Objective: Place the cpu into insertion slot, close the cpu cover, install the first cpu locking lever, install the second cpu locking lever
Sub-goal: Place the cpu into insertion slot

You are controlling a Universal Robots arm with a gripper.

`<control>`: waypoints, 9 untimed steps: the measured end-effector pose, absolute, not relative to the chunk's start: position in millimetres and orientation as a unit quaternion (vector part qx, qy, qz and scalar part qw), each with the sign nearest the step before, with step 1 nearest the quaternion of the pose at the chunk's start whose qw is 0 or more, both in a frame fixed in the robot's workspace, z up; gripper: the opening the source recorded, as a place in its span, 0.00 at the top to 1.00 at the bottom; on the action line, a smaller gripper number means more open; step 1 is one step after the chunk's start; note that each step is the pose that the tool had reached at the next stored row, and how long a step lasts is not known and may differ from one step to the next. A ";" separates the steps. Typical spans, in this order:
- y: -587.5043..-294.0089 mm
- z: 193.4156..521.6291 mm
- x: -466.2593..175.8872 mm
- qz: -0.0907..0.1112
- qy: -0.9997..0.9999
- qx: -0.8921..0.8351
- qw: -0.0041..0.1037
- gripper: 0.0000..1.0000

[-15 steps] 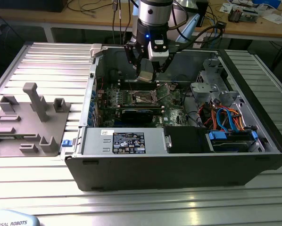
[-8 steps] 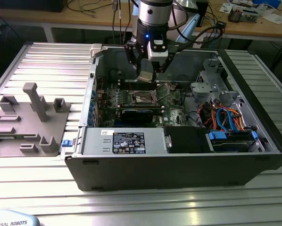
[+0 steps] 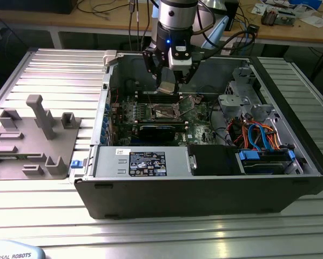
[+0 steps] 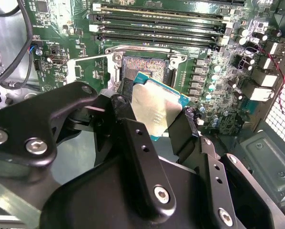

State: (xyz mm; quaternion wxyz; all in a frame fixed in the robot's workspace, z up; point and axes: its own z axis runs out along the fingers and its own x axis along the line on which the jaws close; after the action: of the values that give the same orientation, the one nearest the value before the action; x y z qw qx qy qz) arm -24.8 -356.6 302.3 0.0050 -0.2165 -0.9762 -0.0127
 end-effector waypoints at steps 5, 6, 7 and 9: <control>-356.6 302.1 -24.8 -0.013 -0.975 -0.222 0.005 0.46; -356.6 302.1 -24.8 -0.013 -0.975 -0.223 0.005 0.46; -356.6 302.0 -24.8 -0.013 -0.974 -0.225 0.005 0.46; -356.6 301.9 -24.8 -0.013 -0.974 -0.227 0.005 0.46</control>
State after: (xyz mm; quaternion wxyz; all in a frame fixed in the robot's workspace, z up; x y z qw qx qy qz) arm -24.8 -356.6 301.9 0.0049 -0.2268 -0.9738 -0.0127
